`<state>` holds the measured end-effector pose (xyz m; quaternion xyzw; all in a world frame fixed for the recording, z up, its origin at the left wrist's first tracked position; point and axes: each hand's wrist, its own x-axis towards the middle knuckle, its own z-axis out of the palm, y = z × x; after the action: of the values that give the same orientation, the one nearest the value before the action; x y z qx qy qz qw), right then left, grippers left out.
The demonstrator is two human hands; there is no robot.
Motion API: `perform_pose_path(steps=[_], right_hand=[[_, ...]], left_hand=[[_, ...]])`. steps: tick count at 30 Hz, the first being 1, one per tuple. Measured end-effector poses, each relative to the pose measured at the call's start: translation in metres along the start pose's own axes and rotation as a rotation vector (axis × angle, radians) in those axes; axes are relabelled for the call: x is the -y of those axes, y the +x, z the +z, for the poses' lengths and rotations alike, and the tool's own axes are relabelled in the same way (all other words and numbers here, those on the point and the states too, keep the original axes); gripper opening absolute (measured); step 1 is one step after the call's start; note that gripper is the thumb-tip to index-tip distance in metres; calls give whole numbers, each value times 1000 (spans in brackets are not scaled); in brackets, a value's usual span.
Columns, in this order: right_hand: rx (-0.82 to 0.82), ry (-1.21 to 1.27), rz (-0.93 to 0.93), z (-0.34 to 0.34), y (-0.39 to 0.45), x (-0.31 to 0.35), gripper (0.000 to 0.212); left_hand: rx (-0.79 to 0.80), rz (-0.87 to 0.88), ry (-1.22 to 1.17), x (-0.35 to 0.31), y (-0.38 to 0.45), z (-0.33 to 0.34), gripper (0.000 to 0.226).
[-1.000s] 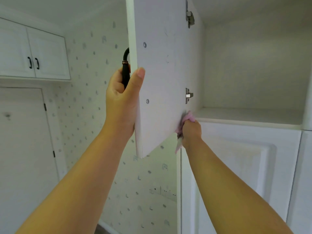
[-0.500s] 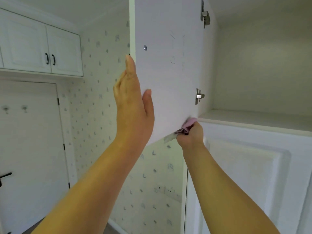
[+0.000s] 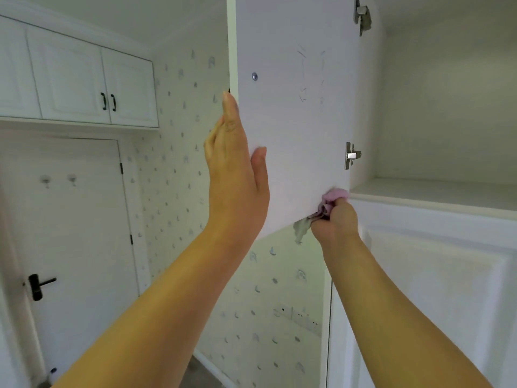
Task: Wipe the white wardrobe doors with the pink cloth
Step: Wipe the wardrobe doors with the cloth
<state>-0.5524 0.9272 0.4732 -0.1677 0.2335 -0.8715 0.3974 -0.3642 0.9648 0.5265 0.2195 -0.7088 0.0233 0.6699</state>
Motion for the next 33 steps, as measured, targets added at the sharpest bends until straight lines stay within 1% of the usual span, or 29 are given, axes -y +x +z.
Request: perform_pose_path(steps=[4,5,8,10,11,13,14,15,16,17,18,19,20,21,22,23,24,25,26,27,29,31,33], right_hand=[[144,-66,125,7,-60,-17,49],[169,-79,154,9,-75,-19,47],[261,-101,273,14,-116,-27,32],[400,-146,353,7,-139,-27,31],[468,-265,359,1,-145,-21,31],[549,-711,251,-16,-139,2,30],[518,-905,147,-24,-128,17,29],[432,-1065,12,-32,-112,33,30],[313,-1200,-159,-38,-96,50,28],[186,-1303,-371,-43,-78,66,25],[101,-1376,-593,-46,-62,76,21],[54,-1467,-786,-49,-47,86,20],[35,-1601,-906,-55,-27,89,21],[51,-1753,-956,-59,-10,90,23],[90,-1911,-931,-64,6,88,28],[108,-2074,-865,-69,19,83,37],[97,-2233,-792,-74,28,77,46],[64,-2359,-722,-75,33,72,49],[27,-2442,-711,-79,34,71,51],[15,-2478,-751,-81,36,69,53],[32,-2486,-836,-81,33,69,49],[31,-2505,-794,-78,28,80,47],[-19,-2501,-714,-80,18,98,45]], left_hand=[[-22,15,29,-2,0,0,70],[-34,21,33,-4,0,1,70],[-51,35,26,-6,0,2,69],[-57,66,20,-9,-2,1,67],[-57,83,27,-11,-3,2,67],[-64,91,67,-16,-7,4,66],[-73,88,74,-19,-8,6,66],[-79,85,69,-21,-8,6,66],[-84,83,58,-24,-9,7,66],[-89,76,40,-27,-10,8,66],[-93,71,33,-28,-11,7,66],[-97,64,16,-30,-12,9,66],[-97,58,7,-33,-12,10,66],[-96,52,6,-35,-13,10,66],[-98,45,12,-37,-13,12,67],[-102,42,19,-40,-14,13,67],[-110,45,24,-44,-15,14,67],[-119,52,31,-46,-16,14,66],[-127,59,27,-52,-18,16,66],[-135,67,25,-57,-19,17,66],[-141,81,-7,-72,-24,21,68],[-102,110,-97,-89,-30,26,70],[10,149,-205,-101,-35,28,72]])
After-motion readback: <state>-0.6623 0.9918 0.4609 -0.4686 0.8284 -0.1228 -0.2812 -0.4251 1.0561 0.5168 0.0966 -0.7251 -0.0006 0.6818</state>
